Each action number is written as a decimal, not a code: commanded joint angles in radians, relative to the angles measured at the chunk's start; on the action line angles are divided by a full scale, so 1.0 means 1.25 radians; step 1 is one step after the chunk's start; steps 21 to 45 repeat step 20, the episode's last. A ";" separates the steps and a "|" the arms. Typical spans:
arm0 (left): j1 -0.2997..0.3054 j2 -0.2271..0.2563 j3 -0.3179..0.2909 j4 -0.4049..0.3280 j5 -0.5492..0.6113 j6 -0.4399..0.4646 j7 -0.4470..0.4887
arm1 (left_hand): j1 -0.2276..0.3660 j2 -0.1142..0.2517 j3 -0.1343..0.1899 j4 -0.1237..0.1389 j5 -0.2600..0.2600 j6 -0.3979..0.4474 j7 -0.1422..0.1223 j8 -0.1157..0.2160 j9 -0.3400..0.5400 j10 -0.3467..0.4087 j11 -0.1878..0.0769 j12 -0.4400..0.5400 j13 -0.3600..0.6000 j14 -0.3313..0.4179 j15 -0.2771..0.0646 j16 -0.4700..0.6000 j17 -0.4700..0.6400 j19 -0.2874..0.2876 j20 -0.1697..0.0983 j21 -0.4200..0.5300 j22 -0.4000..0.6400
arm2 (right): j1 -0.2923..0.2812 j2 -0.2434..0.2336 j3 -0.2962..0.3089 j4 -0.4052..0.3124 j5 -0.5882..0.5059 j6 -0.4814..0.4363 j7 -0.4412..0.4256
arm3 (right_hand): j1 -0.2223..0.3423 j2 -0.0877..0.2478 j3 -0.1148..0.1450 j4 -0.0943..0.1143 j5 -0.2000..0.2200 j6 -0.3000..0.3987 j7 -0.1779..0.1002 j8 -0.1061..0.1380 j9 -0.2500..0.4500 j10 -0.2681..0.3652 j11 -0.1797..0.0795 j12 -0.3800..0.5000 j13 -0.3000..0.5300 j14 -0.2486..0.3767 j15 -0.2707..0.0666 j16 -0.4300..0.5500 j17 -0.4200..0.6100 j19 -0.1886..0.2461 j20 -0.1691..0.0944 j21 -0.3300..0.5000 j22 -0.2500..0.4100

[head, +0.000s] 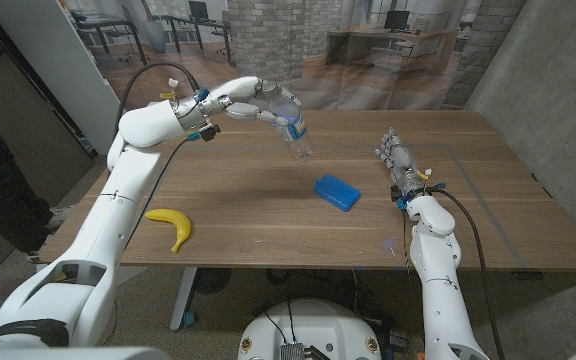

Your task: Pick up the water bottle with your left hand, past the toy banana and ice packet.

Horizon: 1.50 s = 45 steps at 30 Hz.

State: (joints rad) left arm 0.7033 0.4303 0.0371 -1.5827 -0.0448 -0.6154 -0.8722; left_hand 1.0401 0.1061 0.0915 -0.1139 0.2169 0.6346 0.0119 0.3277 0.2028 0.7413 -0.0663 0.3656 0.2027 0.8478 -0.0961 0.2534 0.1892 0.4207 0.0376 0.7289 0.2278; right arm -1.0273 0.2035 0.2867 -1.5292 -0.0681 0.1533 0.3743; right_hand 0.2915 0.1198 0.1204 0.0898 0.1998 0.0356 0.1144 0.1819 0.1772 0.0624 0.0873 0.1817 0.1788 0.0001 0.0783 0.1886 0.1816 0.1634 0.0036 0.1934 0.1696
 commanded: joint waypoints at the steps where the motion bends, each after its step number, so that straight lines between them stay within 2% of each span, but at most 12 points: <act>1: -0.007 -0.015 -0.013 0.010 -0.001 -0.021 0.022 | 0.040 0.045 0.013 0.005 -0.002 0.016 -0.007 -0.005 0.001 0.038 -0.031 -0.003 0.002 0.012 -0.061 0.003 0.002 -0.002 0.001 0.006 0.000 | -0.021 0.011 -0.006 -0.020 -0.005 0.004 -0.016 | -0.006 -0.002 0.001 -0.006 0.004 0.003 0.012 0.005 0.002 0.001 0.005 0.005 0.002 0.002 0.008 0.000 0.000 0.005 0.001 0.004 0.004; 20: -0.074 -0.038 0.015 0.158 0.004 -0.068 0.013 | 0.037 0.044 0.021 0.006 -0.004 0.022 -0.008 -0.013 0.002 0.042 -0.031 -0.010 0.005 0.013 -0.061 -0.001 0.002 -0.009 0.000 0.012 -0.003 | -0.077 0.032 -0.020 -0.095 -0.029 -0.012 -0.050 | -0.007 -0.002 0.002 -0.008 0.004 0.003 0.012 0.005 0.002 0.000 0.005 0.005 0.002 0.002 0.007 0.000 0.000 0.005 0.002 0.004 0.004; 45: -0.074 -0.038 0.015 0.158 0.004 -0.068 0.013 | 0.037 0.044 0.021 0.006 -0.004 0.022 -0.008 -0.013 0.002 0.042 -0.031 -0.010 0.005 0.013 -0.061 -0.001 0.002 -0.009 0.000 0.012 -0.003 | -0.077 0.032 -0.020 -0.095 -0.029 -0.012 -0.050 | -0.007 -0.002 0.002 -0.008 0.004 0.003 0.012 0.005 0.002 0.000 0.005 0.005 0.002 0.002 0.007 0.000 0.000 0.005 0.002 0.004 0.004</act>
